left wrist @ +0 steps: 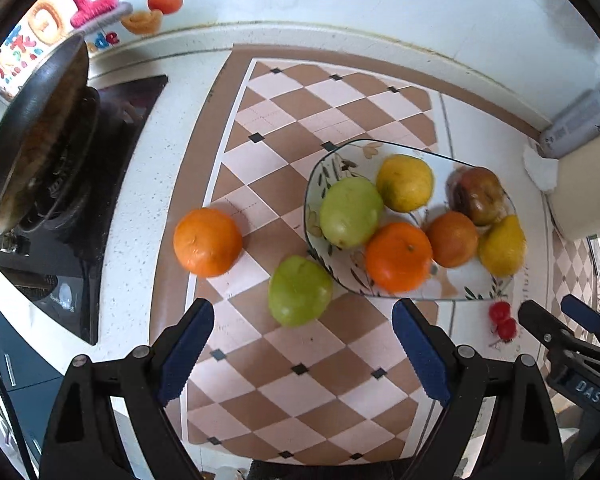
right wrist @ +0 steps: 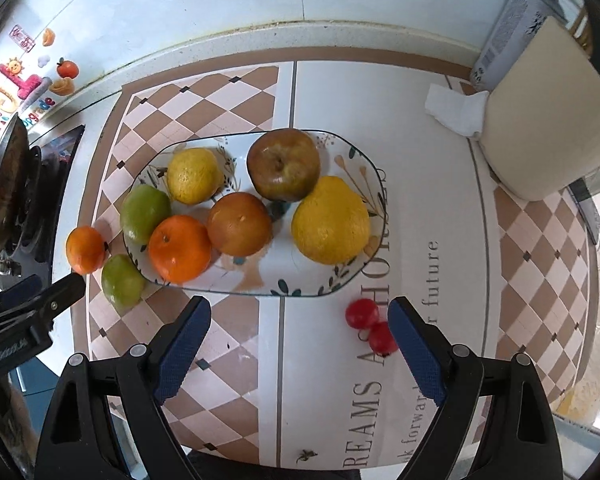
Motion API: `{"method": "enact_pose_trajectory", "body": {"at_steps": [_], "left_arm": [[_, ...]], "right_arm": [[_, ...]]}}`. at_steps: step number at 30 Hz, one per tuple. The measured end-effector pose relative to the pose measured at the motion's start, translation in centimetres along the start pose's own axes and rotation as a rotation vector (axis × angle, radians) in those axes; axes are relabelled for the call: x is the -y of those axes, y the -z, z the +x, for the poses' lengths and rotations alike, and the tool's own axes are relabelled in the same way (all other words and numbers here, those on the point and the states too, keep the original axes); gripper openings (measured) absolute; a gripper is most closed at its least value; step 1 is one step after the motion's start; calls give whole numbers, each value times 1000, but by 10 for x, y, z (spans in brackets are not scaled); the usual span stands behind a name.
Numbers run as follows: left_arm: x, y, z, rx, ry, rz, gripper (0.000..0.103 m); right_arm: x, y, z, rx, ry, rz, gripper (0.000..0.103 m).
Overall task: Organize fruits
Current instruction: 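Lift both tools away from the plate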
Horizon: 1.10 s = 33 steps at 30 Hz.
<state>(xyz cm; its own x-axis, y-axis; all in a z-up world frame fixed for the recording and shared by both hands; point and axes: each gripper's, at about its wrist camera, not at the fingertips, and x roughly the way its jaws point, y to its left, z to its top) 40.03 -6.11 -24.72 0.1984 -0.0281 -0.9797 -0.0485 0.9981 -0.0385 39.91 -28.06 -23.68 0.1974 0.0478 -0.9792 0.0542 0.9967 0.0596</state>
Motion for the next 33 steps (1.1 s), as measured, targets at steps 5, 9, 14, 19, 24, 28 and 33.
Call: {"method": "enact_pose_trajectory", "body": {"at_steps": [5, 9, 14, 19, 24, 28, 33], "left_arm": [[10, 13, -28, 54, 4, 34, 91], [16, 18, -48, 94, 5, 55, 91], [21, 28, -73, 144, 16, 78, 91], [27, 40, -93, 165, 27, 93, 91], [31, 50, -112, 205, 27, 113, 91], [33, 56, -122, 213, 44, 124, 91], [34, 61, -132, 226, 57, 127, 91]], "right_arm": [[2, 20, -21, 38, 1, 4, 92], [4, 32, -41, 73, -2, 12, 92], [6, 46, -70, 123, -9, 19, 92], [7, 59, -100, 167, -19, 26, 92], [7, 70, -131, 207, -24, 30, 92], [7, 75, -146, 222, -30, 26, 92], [8, 82, -159, 233, -38, 26, 92]]}}
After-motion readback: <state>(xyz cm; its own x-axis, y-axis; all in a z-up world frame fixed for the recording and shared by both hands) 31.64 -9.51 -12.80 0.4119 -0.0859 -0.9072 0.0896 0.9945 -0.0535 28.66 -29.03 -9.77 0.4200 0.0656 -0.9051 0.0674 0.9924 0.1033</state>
